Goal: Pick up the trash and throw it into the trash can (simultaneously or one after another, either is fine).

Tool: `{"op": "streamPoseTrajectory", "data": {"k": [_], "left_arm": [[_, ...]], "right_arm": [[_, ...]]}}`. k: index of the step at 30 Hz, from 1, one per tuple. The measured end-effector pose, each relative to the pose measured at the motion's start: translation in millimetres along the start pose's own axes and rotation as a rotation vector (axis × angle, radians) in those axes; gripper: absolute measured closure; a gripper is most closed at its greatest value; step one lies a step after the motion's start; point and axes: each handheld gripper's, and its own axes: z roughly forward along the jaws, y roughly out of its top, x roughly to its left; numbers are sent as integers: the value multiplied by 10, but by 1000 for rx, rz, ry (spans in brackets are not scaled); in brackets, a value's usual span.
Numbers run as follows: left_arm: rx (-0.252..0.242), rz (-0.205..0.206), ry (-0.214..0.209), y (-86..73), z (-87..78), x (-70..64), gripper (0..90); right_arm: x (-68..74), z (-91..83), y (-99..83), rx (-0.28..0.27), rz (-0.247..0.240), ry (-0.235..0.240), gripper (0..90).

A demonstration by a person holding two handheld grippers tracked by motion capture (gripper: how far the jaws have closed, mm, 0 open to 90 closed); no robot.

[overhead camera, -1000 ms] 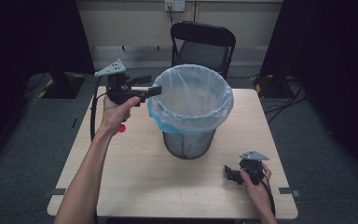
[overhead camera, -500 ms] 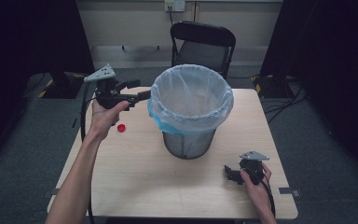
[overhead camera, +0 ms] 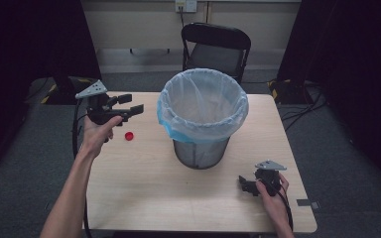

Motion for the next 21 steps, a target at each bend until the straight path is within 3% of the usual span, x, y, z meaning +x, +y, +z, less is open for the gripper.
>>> {"op": "streamPoseTrajectory", "data": {"k": [6, 8, 9, 11, 15, 21], "left_arm": [[32, -7, 36, -107, -43, 106, 244], [53, -15, 48, -171, -40, 153, 243], [95, -19, 67, -239, -29, 217, 242], [110, -26, 86, -298, -23, 264, 237], [118, -34, 97, -383, -14, 316, 246], [199, -60, 97, -536, 100, 446, 261]], "right_arm": [[0, 0, 0, 0, 0, 0, 108], [0, 0, 0, 0, 0, 0, 108], [0, 0, 0, 0, 0, 0, 108], [0, 0, 0, 0, 0, 0, 108], [0, 0, 0, 0, 0, 0, 108], [0, 0, 0, 0, 0, 0, 108]]}}
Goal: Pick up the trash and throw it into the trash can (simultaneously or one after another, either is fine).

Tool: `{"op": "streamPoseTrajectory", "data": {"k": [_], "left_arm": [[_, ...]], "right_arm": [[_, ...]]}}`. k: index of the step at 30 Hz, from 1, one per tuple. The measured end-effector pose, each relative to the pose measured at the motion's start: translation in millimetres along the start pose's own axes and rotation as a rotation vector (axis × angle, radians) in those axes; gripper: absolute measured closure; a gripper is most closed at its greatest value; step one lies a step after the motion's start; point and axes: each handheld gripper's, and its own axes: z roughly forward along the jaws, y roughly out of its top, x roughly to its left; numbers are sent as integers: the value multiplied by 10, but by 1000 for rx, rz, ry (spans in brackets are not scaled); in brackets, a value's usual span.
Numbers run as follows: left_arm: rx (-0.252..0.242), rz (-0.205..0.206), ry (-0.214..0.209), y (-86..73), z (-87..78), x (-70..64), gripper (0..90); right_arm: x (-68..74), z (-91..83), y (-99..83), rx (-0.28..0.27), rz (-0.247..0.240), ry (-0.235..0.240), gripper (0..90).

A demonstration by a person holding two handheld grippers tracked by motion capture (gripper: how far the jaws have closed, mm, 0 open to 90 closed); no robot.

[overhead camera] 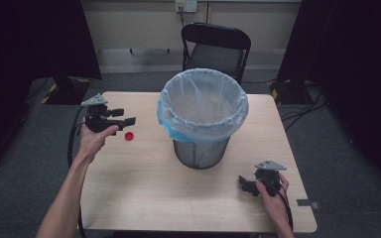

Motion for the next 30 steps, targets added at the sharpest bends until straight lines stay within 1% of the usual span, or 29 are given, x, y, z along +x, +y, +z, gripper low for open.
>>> {"op": "streamPoseTrajectory", "data": {"k": [1, 2, 3, 5, 6, 7, 8, 9, 10, 11, 12, 13, 15, 17, 18, 20, 21, 22, 24, 25, 27, 29, 30], "left_arm": [[0, 0, 0, 0, 0, 0, 262], [15, -6, 3, -28, 39, 30, 262], [15, -6, 3, -28, 39, 30, 264], [30, -6, 13, -60, 78, 53, 266], [14, -8, 32, -118, 95, 65, 270], [14, -8, 32, -118, 95, 65, 278], [30, -20, 29, -185, 120, 100, 278], [30, -20, 29, -185, 120, 100, 278], [54, -26, 33, -221, 146, 120, 278], [67, -22, 39, -237, 157, 134, 278], [69, -18, 51, -258, 166, 145, 278], [53, -15, 67, -284, 169, 151, 278], [69, -20, 65, -328, 195, 183, 281], [94, -13, 82, -376, 228, 218, 288], [108, -37, 82, -426, 263, 271, 289], [117, -39, 88, -445, 284, 290, 289], [128, -38, 93, -459, 305, 304, 290], [148, -23, 107, -474, 336, 317, 293], [167, -8, 124, -511, 394, 350, 314], [167, -8, 124, -511, 394, 350, 317], [171, -27, 127, -549, 432, 391, 318], [187, -43, 133, -590, 474, 434, 318], [199, -44, 130, -608, 494, 453, 318]], "right_arm": [[0, 0, 0, 0, 0, 0, 108], [0, 0, 0, 0, 0, 0, 108], [0, 0, 0, 0, 0, 0, 108], [0, 0, 0, 0, 0, 0, 108], [0, 0, 0, 0, 0, 0, 108], [0, 0, 0, 0, 0, 0, 108], [0, 0, 0, 0, 0, 0, 108], [0, 0, 0, 0, 0, 0, 108], [0, 0, 0, 0, 0, 0, 108], [0, 0, 0, 0, 0, 0, 108], [0, 0, 0, 0, 0, 0, 108], [0, 0, 0, 0, 0, 0, 108], [0, 0, 0, 0, 0, 0, 108], [0, 0, 0, 0, 0, 0, 108], [0, 0, 0, 0, 0, 0, 108], [0, 0, 0, 0, 0, 0, 108], [0, 0, 0, 0, 0, 0, 108], [0, 0, 0, 0, 0, 0, 108], [0, 0, 0, 0, 0, 0, 108], [0, 0, 0, 0, 0, 0, 108], [0, 0, 0, 0, 0, 0, 108], [0, 0, 0, 0, 0, 0, 108], [0, 0, 0, 0, 0, 0, 108]]}}
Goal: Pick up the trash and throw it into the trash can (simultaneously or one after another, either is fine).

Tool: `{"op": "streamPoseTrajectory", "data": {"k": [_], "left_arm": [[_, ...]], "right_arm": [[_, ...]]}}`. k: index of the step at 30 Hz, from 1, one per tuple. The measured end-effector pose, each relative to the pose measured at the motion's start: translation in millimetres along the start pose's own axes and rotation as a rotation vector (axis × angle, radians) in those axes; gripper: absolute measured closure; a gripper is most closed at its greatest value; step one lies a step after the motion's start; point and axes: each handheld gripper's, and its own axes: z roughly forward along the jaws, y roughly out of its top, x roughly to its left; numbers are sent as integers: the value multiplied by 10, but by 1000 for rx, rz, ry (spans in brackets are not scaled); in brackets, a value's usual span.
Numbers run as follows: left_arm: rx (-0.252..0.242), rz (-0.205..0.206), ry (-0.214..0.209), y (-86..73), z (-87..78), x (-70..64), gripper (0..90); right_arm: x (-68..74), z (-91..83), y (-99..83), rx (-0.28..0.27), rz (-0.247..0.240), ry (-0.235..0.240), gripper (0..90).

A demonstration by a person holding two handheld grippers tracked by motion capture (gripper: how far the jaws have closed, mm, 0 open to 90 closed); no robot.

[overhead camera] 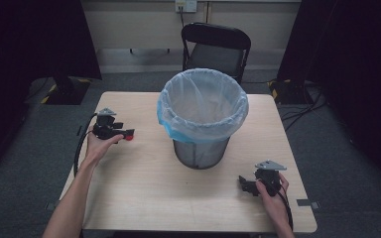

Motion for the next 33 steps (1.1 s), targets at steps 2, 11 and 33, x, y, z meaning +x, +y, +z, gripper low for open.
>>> {"op": "streamPoseTrajectory", "data": {"k": [2, 11, 33], "left_arm": [[18, 3, 19, -21, 49, 29, 317], [82, -24, 34, -123, 237, 120, 349], [104, 44, 86, -177, 260, -53, 595]], "right_arm": [[0, 0, 0, 0, 0, 0, 108], [0, 0, 0, 0, 0, 0, 108], [0, 0, 0, 0, 0, 0, 109]]}}
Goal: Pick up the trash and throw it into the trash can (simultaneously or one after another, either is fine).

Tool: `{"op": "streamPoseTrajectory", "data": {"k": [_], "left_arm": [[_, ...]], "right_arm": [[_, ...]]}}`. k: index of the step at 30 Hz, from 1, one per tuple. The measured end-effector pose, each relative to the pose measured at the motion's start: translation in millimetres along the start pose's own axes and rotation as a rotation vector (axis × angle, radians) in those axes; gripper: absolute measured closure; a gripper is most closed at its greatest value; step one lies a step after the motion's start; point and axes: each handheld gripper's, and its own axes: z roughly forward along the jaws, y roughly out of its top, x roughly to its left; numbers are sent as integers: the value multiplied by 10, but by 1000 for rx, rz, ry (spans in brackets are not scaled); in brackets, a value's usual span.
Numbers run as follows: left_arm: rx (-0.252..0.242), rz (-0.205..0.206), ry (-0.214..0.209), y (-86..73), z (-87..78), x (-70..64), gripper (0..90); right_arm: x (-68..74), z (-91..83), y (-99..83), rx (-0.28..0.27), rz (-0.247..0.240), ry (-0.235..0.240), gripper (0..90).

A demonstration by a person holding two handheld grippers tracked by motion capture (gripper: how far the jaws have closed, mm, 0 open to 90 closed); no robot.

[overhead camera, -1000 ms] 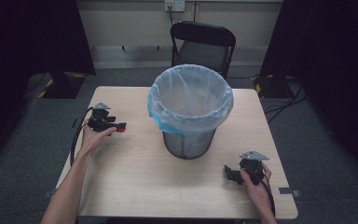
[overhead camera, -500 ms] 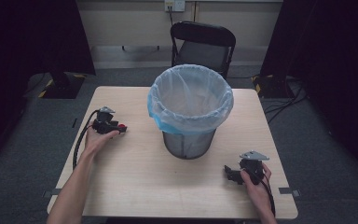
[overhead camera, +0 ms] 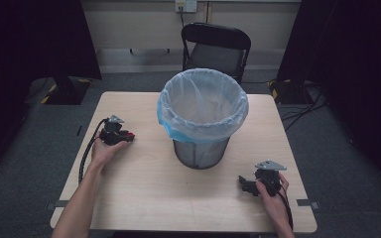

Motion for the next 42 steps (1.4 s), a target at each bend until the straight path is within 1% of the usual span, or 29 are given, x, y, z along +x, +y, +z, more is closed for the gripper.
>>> {"op": "streamPoseTrajectory", "data": {"k": [1, 3, 4, 5, 6, 7, 8, 9, 10, 11, 12, 13, 19, 20, 23, 27, 29, 30, 32, 33, 35, 37, 39, 42], "left_arm": [[-5, -8, -13, -1, 0, 0, 595], [-2, -17, -17, -4, -10, 3, 595], [-8, -40, -28, -1, -29, 4, 595], [-26, -47, -30, 11, -48, -13, 595], [-44, -39, -45, 31, -78, -29, 595], [-44, -39, -45, 31, -78, -29, 595], [-54, -27, -45, 54, -110, -49, 595], [-67, -28, -47, 69, -138, -66, 595], [-82, -42, -57, 78, -159, -68, 595], [-110, -76, -73, 86, -196, -62, 595], [-110, -76, -73, 86, -196, -62, 595], [-113, -81, -82, 90, -214, -64, 595], [-130, -78, -103, 123, -268, -116, 595], [-128, -73, -106, 129, -276, -120, 595], [-158, -86, -116, 156, -310, -147, 595], [-179, -93, -134, 179, -354, -183, 596], [-187, -80, -141, 194, -392, -195, 596], [-199, -82, -148, 206, -414, -215, 595], [-208, -73, -150, 224, -448, -233, 596], [-224, -77, -153, 234, -468, -245, 596], [-232, -76, -160, 246, -499, -244, 595], [-244, -87, -165, 262, -536, -247, 595], [-269, -70, -177, 290, -603, -289, 595], [-274, -48, -174, 343, -668, -347, 595]], "right_arm": [[0, 0, 0, 0, 0, 0, 108], [0, 0, 0, 0, 0, 0, 108], [0, 0, 0, 0, 0, 0, 108], [0, 0, 0, 0, 0, 0, 108], [0, 0, 0, 0, 0, 0, 108], [0, 0, 0, 0, 0, 0, 108], [0, 0, 0, 0, 0, 0, 108], [0, 0, 0, 0, 0, 0, 108], [0, 0, 0, 0, 0, 0, 108], [0, 0, 0, 0, 0, 0, 108], [0, 0, 0, 0, 0, 0, 108], [0, 0, 0, 0, 0, 0, 108], [0, 0, 0, 0, 0, 0, 108], [0, 0, 0, 0, 0, 0, 109], [-1, 0, 0, 0, 0, 1, 108], [0, 0, 0, 0, 0, 0, 108], [0, 0, 0, 0, 0, 0, 108], [0, 0, 0, 0, 0, 0, 109], [0, 0, 0, 0, 0, 0, 108], [0, 0, 0, 0, 0, 0, 108], [0, 0, 0, 0, 0, 0, 109], [0, 0, 0, 0, 0, 0, 108], [0, 0, 0, 0, 0, 0, 108], [0, 0, 0, 0, 0, 0, 108]]}}
